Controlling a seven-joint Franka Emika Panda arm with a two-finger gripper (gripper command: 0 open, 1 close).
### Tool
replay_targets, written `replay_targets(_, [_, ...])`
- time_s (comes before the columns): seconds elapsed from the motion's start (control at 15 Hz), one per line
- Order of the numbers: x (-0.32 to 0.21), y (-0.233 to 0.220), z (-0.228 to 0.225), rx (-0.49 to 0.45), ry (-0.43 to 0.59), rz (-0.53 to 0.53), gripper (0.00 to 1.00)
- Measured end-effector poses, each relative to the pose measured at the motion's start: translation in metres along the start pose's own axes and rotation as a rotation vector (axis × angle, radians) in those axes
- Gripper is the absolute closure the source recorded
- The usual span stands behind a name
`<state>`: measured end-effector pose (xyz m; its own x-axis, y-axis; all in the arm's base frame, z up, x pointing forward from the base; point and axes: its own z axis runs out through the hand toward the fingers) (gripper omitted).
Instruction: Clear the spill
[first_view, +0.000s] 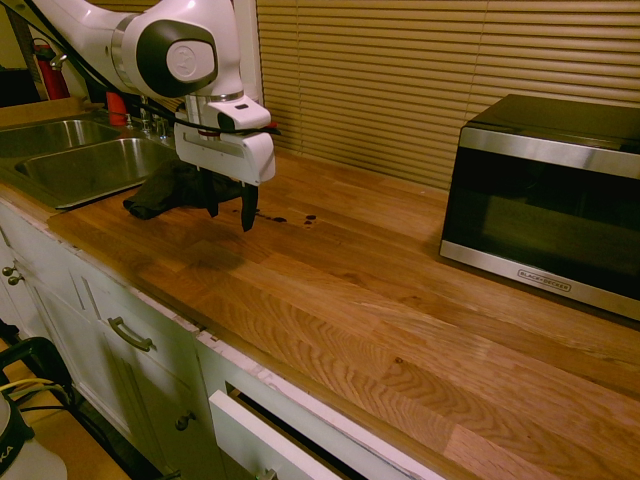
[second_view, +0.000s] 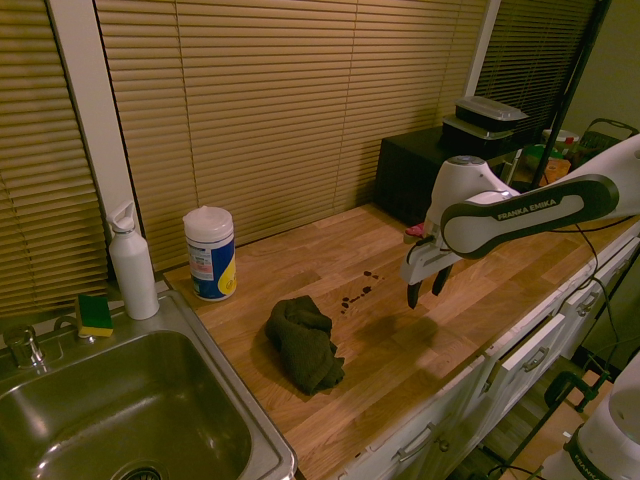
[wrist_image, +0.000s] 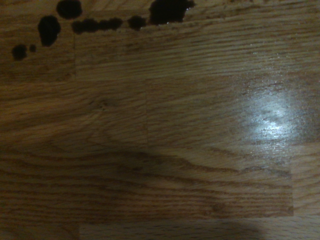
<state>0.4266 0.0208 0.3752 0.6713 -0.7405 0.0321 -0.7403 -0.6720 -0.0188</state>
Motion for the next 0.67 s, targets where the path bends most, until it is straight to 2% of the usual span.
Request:
replay_targets(0.33, [0.001,-0.004,-0.004,0.015,0.001,-0.006,0.0])
replay_targets(0.67, [-0.016,-0.038,-0.028,0.067,0.023,-0.057,0.0])
